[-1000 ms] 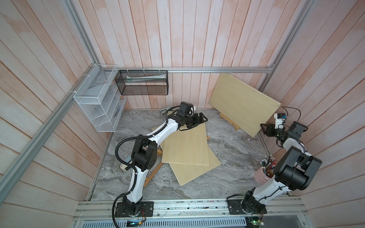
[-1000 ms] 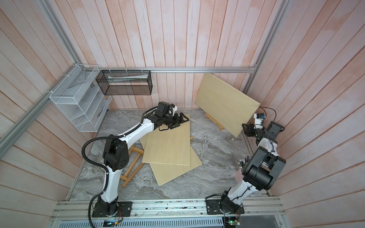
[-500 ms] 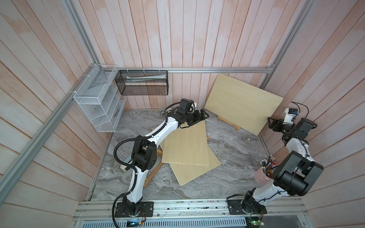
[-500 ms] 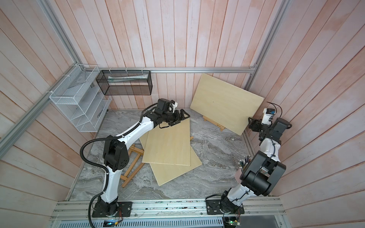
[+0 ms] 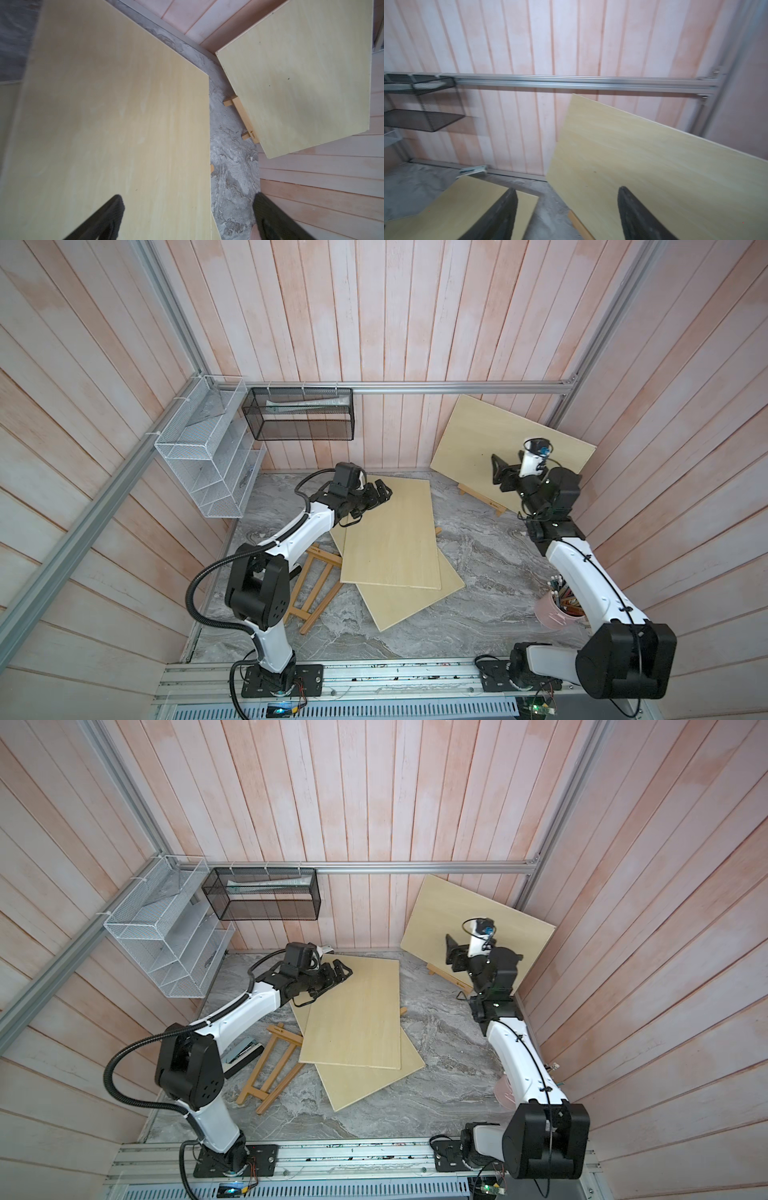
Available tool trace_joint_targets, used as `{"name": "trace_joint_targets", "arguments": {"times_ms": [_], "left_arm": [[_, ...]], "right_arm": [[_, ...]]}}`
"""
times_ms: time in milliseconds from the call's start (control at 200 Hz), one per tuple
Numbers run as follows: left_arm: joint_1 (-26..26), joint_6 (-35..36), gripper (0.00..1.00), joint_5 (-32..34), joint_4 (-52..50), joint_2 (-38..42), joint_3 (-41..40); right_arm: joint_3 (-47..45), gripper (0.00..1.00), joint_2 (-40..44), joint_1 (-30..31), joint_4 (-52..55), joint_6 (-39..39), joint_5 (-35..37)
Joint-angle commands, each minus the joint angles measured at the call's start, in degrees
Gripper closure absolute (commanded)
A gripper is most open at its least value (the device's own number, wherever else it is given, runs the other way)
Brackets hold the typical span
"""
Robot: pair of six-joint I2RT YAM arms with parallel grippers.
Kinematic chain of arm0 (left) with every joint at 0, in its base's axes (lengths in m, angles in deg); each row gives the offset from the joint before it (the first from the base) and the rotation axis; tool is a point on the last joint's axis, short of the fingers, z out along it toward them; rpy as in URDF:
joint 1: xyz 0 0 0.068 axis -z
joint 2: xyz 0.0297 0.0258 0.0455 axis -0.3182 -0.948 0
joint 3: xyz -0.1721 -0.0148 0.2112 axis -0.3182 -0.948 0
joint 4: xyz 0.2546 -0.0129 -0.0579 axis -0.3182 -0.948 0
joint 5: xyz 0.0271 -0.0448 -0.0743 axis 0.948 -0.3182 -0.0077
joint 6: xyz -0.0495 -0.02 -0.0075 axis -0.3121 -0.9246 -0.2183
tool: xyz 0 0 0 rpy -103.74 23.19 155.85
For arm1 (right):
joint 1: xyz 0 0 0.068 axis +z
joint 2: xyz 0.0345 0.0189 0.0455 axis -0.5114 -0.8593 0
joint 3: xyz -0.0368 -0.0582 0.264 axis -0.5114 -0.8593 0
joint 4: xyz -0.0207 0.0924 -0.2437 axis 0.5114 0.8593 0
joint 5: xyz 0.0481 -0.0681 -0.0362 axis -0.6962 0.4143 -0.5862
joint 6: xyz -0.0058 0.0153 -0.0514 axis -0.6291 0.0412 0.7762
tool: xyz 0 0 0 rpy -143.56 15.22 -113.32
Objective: Assemble the easel
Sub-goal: Place the drawing board on the easel, then move the drawing board to the center of the board.
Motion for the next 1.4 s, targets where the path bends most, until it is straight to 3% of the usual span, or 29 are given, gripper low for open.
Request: {"name": "trace_joint_targets", "arguments": {"times_ms": [0, 165, 330, 410, 520, 655, 880, 1075, 1195, 1395], "left_arm": [[-2.5, 0.2, 0.01, 2.7, 1.1, 4.2, -7.3], [-4.9, 3.5, 0.01, 8.8, -3.8, 10.8, -13.4], [-6.8, 4.1, 0.01, 14.2, -11.8, 17.4, -18.3], [-8.7, 1.8, 0.01, 14.1, -13.9, 21.5, -22.9], [-12.6, -1.6, 0.01, 8.8, -12.7, 27.1, -29.9], [-14.1, -2.6, 0.02, 6.8, -13.3, 28.4, -33.4], [-14.4, -4.7, 0.04, 2.1, -10.4, 24.5, -36.2], [-14.4, -8.0, 0.08, -0.5, 0.5, 19.0, -37.3], [-13.1, -8.3, 0.13, -0.5, 1.2, 13.8, -33.9], [-8.8, -8.8, 0.14, 0.9, 1.9, 6.0, -27.7]], "right_arm": [[-2.1, 0.23, -1.2, 10.0, 2.3, -0.3, 6.7], [-5.9, 0.23, -6.2, 25.8, 6.6, -3.3, 6.2], [-11.0, 0.23, -9.3, 33.7, 7.7, -4.9, 3.8], [-12.7, 0.23, -9.0, 34.0, 7.4, -7.0, 2.8], [-13.4, 0.23, -8.6, 34.0, 7.4, -6.2, 1.2], [-10.4, 0.23, -10.3, 34.0, 10.7, -4.8, 3.4], [-10.1, 0.23, -10.2, 33.7, 11.5, -3.4, 6.1], [-11.4, 0.23, -9.4, 33.5, 11.2, -3.2, 5.7], [-11.9, 0.23, -8.1, 33.4, 12.0, -3.0, 7.3], [-13.3, 0.22, -4.9, 32.2, 12.5, -3.1, 10.2]]}}
